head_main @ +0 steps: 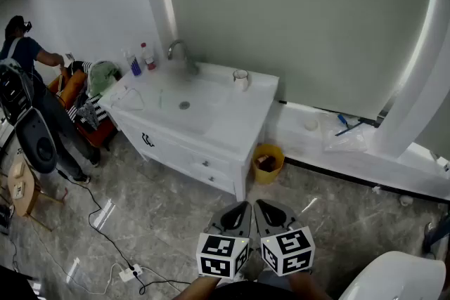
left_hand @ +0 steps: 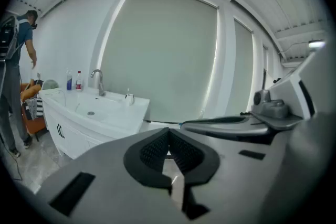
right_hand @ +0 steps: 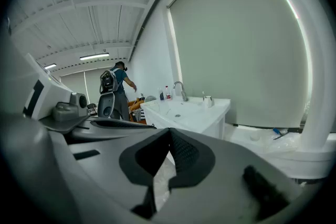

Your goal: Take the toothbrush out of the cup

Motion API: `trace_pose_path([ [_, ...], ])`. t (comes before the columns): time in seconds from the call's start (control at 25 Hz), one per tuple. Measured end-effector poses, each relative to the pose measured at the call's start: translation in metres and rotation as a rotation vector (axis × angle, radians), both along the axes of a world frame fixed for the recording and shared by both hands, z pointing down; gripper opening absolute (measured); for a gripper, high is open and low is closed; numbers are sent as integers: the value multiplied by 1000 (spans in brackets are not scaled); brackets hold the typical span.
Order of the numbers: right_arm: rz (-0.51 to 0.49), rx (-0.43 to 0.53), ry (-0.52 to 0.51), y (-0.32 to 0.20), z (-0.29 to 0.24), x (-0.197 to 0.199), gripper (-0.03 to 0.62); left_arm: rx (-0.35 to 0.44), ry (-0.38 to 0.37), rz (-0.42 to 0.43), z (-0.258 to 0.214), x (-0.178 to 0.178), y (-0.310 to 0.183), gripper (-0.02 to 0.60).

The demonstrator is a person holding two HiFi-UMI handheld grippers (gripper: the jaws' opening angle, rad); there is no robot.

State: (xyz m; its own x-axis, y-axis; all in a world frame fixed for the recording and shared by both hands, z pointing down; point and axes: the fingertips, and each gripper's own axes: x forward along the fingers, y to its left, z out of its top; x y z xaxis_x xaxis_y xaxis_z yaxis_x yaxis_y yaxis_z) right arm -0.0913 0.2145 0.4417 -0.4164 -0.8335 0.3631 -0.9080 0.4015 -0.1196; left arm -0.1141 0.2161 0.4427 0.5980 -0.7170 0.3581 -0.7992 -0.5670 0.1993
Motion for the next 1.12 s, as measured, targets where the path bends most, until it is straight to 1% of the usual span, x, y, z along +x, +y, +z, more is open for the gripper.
trace_pose_path([
  [0.56, 33, 11, 11, 2, -6, -23, 11, 12, 20, 17, -6, -24, 0, 9],
  [0.92, 30, 5, 10, -14, -3, -20, 11, 2, 31, 11, -3, -22, -17, 9],
  [1.12, 15, 9, 0, -32, 0, -6, 11, 7, 19, -12, 0, -9, -35, 9],
])
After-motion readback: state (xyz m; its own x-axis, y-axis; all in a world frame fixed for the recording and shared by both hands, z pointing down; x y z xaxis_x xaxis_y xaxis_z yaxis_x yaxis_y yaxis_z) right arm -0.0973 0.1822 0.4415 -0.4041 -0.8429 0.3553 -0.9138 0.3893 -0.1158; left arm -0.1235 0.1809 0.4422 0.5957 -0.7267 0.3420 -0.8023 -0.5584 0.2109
